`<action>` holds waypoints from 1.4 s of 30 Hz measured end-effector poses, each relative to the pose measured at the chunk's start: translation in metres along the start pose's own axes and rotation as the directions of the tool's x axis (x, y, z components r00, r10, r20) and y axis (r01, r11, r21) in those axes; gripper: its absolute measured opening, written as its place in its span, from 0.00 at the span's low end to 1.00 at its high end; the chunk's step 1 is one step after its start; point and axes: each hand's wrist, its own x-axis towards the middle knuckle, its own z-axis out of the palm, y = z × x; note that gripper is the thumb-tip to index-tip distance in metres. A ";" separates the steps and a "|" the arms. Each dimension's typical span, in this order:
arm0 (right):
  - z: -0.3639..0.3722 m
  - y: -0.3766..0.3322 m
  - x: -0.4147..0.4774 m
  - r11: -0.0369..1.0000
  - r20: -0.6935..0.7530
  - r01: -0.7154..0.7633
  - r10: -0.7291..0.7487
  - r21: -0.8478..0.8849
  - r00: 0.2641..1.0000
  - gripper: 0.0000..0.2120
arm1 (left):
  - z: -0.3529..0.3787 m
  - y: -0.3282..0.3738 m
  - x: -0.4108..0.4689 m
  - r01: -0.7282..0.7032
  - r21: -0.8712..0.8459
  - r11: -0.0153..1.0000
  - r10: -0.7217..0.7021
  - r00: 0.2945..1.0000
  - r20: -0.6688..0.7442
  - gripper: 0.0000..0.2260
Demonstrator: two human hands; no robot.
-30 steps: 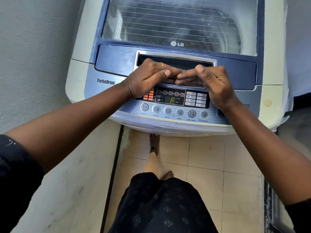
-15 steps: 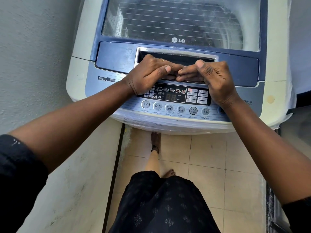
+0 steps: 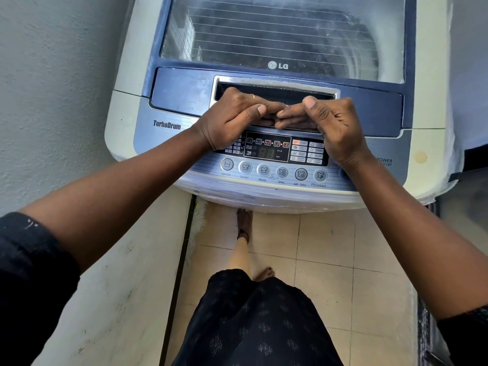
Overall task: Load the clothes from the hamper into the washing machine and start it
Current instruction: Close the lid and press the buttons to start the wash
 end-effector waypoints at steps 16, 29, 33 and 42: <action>0.000 -0.001 0.000 1.000 0.000 -0.013 0.013 -0.002 1.000 0.15 | 0.001 -0.001 0.001 0.024 -0.027 0.999 -0.024 1.000 0.007 0.20; 0.000 -0.001 0.001 1.000 -0.003 -0.005 0.005 0.009 1.000 0.15 | 0.001 0.003 0.001 0.068 -0.072 0.995 -0.069 0.998 -0.003 0.20; -0.001 0.000 0.001 1.000 0.001 0.003 -0.003 0.003 1.000 0.15 | 0.001 0.003 0.002 0.070 -0.077 0.995 -0.071 0.997 -0.007 0.20; 0.000 0.000 0.001 1.000 -0.005 0.017 -0.017 -0.007 1.000 0.15 | 0.001 0.004 0.001 0.067 -0.048 0.997 -0.068 0.998 -0.011 0.21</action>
